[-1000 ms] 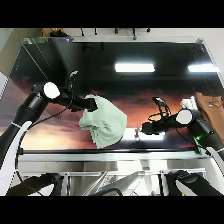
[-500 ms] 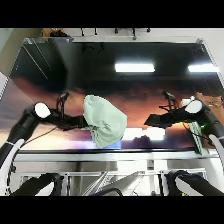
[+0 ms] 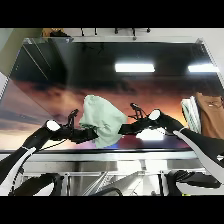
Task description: Fold the shirts.
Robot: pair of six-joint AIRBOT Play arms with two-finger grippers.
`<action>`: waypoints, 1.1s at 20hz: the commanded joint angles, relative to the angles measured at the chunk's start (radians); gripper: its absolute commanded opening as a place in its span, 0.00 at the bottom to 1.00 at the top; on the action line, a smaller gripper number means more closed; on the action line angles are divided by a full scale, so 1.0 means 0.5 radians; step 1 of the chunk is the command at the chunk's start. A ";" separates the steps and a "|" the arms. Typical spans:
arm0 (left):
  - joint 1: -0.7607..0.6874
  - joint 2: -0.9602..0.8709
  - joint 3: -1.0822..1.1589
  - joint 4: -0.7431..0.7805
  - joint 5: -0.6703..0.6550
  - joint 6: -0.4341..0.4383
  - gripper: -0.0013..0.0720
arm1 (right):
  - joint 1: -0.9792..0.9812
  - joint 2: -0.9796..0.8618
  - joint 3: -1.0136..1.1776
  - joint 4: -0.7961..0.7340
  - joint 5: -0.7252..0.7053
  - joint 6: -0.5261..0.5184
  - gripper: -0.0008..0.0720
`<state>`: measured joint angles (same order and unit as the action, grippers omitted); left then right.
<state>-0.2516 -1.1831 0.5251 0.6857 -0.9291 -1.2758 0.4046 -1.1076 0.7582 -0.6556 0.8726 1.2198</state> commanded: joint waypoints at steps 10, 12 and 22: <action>0.167 0.255 -0.028 -0.046 -0.029 0.077 0.96 | -0.052 0.263 0.385 0.552 0.099 -0.512 0.04; 0.223 0.387 -0.028 -0.047 -0.025 0.076 0.96 | -0.101 0.413 0.465 0.551 0.098 -0.509 0.04; 0.092 0.166 -0.026 -0.179 0.555 0.081 0.96 | -0.118 0.499 0.475 0.549 0.158 -0.472 0.04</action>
<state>-0.1692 -1.0237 0.5110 0.6430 -0.7685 -1.2377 0.3462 -0.8555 0.9932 -0.3836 0.9421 0.9752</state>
